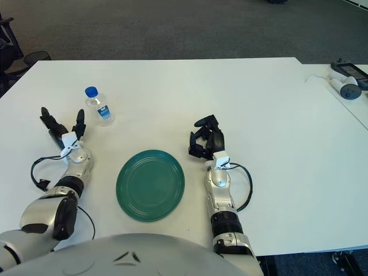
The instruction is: Put the bottle into the plate.
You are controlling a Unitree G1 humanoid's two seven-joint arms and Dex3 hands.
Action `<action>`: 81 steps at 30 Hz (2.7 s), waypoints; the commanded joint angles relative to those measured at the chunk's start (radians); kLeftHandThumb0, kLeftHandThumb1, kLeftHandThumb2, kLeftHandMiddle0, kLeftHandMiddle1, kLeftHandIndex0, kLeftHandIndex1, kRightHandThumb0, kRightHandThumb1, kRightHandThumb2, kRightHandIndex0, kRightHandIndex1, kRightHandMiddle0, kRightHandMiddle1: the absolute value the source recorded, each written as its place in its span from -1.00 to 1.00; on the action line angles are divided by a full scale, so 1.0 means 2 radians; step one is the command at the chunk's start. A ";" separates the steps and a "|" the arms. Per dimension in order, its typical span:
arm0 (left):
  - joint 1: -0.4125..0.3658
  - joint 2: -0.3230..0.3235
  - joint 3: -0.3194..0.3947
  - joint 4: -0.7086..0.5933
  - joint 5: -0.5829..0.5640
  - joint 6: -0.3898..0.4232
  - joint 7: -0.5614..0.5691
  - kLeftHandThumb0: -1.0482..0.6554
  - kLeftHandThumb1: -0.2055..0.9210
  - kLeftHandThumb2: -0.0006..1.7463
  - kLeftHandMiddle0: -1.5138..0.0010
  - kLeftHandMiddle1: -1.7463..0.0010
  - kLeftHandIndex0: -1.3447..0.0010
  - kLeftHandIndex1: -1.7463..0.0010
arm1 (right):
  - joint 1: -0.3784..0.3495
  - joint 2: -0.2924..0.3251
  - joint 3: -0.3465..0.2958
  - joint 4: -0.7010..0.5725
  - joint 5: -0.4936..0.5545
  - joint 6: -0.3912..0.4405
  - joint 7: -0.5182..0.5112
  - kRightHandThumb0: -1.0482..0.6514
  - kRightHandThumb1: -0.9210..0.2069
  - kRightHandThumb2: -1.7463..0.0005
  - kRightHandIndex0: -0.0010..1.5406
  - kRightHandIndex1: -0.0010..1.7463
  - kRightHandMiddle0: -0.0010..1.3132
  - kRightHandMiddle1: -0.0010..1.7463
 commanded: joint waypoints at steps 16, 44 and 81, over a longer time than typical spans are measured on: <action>0.078 -0.004 0.032 0.034 -0.031 0.027 0.030 -0.97 1.00 -0.92 0.81 0.97 1.00 0.63 | 0.092 -0.011 -0.016 0.091 0.014 0.042 0.017 0.22 -0.05 -0.42 -0.24 1.00 -0.51 0.96; 0.099 -0.005 0.015 0.024 -0.037 0.009 -0.113 -0.95 1.00 -0.85 0.77 0.95 1.00 0.62 | 0.087 -0.013 -0.019 0.092 0.014 0.045 0.022 0.22 -0.06 -0.41 -0.24 1.00 -0.50 0.94; 0.169 0.106 -0.096 -0.056 -0.022 -0.086 -0.461 -1.00 0.88 -0.97 1.00 1.00 1.00 1.00 | 0.083 -0.014 -0.015 0.096 0.007 0.038 0.021 0.22 -0.08 -0.41 -0.24 1.00 -0.56 0.98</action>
